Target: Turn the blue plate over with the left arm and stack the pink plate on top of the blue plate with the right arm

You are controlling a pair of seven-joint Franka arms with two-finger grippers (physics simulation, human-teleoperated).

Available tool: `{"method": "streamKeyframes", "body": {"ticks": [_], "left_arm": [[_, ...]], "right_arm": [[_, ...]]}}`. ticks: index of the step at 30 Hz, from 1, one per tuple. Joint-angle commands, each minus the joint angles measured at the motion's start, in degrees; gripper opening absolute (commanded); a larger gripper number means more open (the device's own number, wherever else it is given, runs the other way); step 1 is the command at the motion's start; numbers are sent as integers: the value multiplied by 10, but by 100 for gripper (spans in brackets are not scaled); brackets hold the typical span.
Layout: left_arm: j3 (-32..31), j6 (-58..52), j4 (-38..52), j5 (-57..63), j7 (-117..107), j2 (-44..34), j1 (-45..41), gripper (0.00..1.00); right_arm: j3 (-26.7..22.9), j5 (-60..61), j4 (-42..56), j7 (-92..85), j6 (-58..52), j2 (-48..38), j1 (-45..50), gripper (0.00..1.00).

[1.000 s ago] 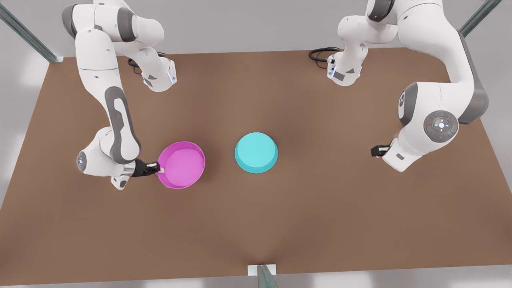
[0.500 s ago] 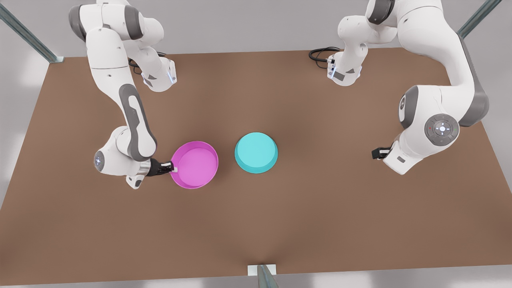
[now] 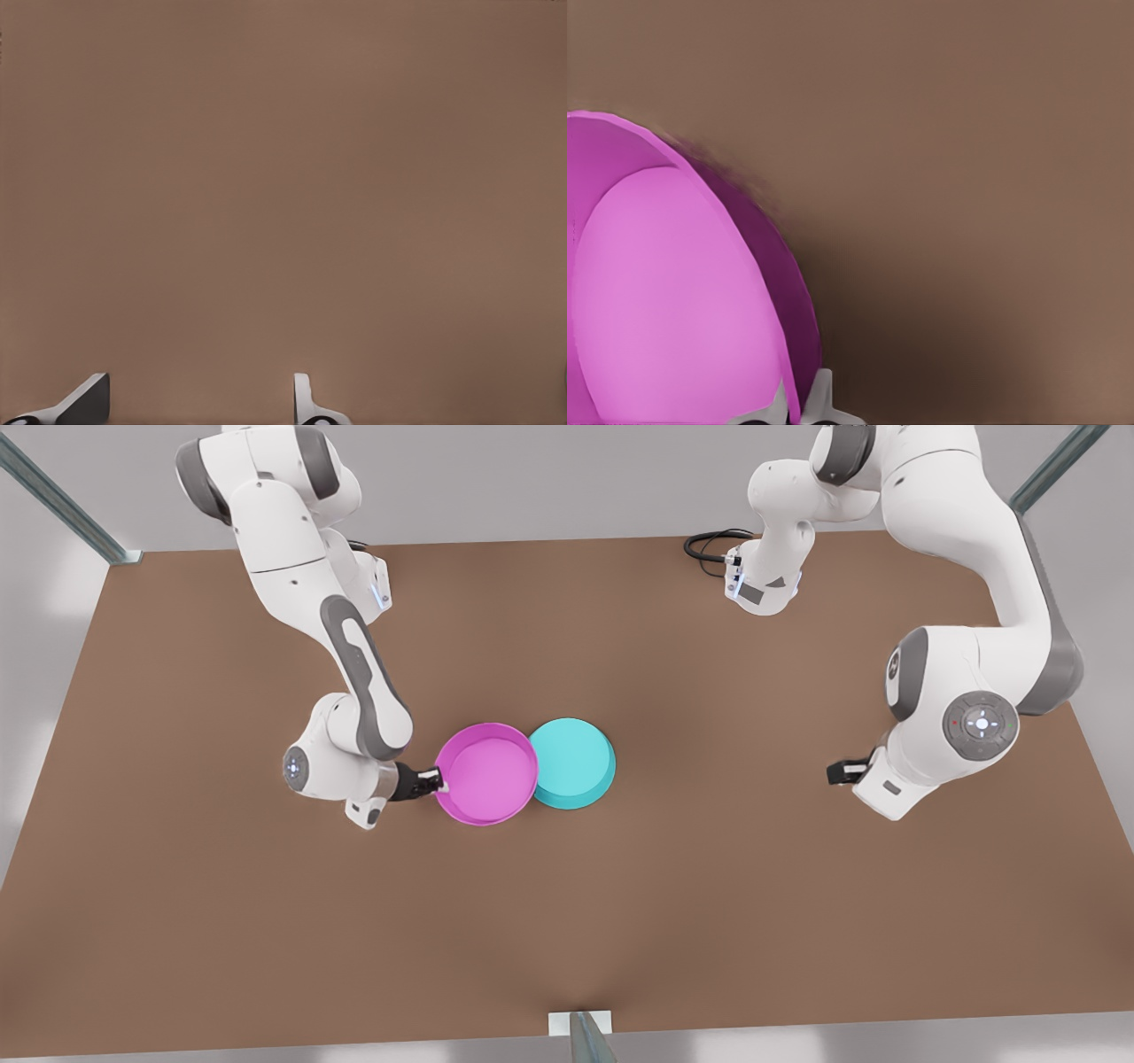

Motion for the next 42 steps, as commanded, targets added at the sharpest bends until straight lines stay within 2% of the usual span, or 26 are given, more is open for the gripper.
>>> {"method": "streamKeyframes", "body": {"ticks": [1, 7, 15, 20, 21, 22, 23, 24, 28, 31, 33, 34, 36, 37, 39, 40, 42], "left_arm": [[0, 0, 0, 6, 0, 0, -1, 100], [0, 0, 3, 7, -1, 1, 0, 100], [0, 0, 3, 7, -1, 1, 0, 100], [0, 0, 4, 6, -2, 2, 0, 100], [0, 0, 4, 6, -2, 2, 0, 100], [0, 0, 4, 6, -2, 2, 0, 100], [0, 0, 4, 6, -2, 2, 0, 100], [0, 0, 4, 6, -2, 2, -1, 100], [0, 0, 4, 6, -2, 2, 0, 100], [0, 0, 4, 6, -1, 1, -1, 100], [0, 0, 11, 6, 1, 2, -1, 100], [0, 0, 11, 6, -3, 2, -2, 100], [-2, 0, 15, 5, -5, 1, -5, 100], [-2, 0, 19, 5, -5, 1, -6, 100], [-5, -1, 20, 5, -5, 0, -7, 100], [-6, -1, 28, 5, -2, 0, -7, 100], [-6, -1, 28, 5, 2, 1, -7, 100]], "right_arm": [[1, -4, 0, 3, 1, 0, -1, 21], [38, 22, -12, 3, 43, -1, 30, 21], [39, 87, -8, 70, 111, 2, 129, 21], [40, 87, -5, 90, 119, 7, 142, 21], [40, 87, -5, 98, 118, 6, 143, 44], [40, 87, -4, 99, 118, 6, 143, 57], [40, 87, -1, 103, 119, 6, 143, 96], [40, 87, 1, 104, 118, 6, 143, 100], [40, 87, 8, 109, 117, 8, 150, 100], [38, 85, -4, 108, 109, -65, 130, 100], [22, 75, -34, 105, 45, -146, 54, 100], [21, 35, -45, 105, 43, -171, 19, 100], [22, -128, -37, 107, -19, -207, -89, 100], [23, -267, -7, 108, -54, -228, -134, 100], [24, -444, 97, 126, -190, -228, -226, 100], [26, -487, 187, 160, -263, -214, -266, 100], [38, -498, 240, 196, -288, -200, -287, 100]]}}
